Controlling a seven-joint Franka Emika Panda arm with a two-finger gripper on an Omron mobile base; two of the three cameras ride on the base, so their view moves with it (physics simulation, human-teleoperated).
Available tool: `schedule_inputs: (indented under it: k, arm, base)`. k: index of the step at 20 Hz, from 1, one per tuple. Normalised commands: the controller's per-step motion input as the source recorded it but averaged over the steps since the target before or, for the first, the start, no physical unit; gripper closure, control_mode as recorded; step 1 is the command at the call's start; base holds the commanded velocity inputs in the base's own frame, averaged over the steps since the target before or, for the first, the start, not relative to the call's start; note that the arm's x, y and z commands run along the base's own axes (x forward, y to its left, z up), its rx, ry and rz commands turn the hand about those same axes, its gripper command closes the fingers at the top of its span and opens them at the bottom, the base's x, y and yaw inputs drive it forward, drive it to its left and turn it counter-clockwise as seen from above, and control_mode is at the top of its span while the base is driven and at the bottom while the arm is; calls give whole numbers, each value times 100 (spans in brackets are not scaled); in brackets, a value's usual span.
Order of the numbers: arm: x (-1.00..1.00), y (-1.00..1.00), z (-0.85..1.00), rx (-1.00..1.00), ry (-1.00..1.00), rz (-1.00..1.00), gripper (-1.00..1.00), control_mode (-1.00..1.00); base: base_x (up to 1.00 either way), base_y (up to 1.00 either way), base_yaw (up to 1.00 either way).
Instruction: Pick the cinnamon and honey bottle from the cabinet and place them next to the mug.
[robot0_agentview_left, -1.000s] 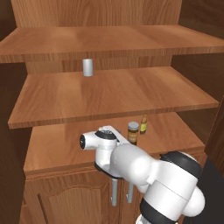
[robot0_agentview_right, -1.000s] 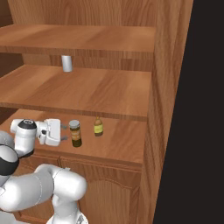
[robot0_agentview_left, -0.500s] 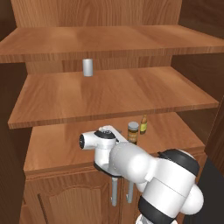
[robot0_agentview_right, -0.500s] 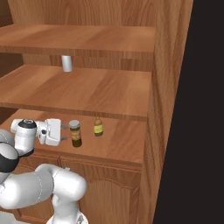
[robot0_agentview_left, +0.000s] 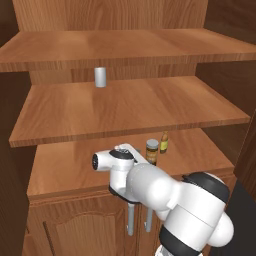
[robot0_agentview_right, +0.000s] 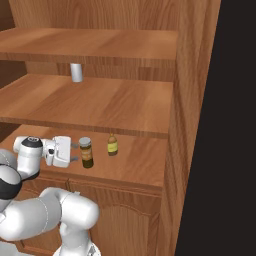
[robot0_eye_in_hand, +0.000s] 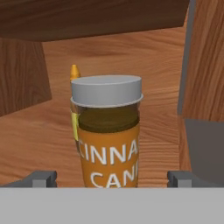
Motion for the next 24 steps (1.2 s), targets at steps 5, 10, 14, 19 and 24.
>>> schedule_inputs:
  k: [5,10,14,19,24]
  arm:
    - [0,0,0,0,0,0,-100,-100]
    - [0,-2,0,0,0,0,-100,-100]
    - [0,-11,0,0,0,0,-100,-100]
    - [0,-10,0,0,0,0,-100,-100]
    - [3,-2,0,0,0,0,-100,-100]
  base:
    - [0,0,0]
    - [0,0,0]
    - [0,0,0]
    - [0,0,0]
    - [0,0,0]
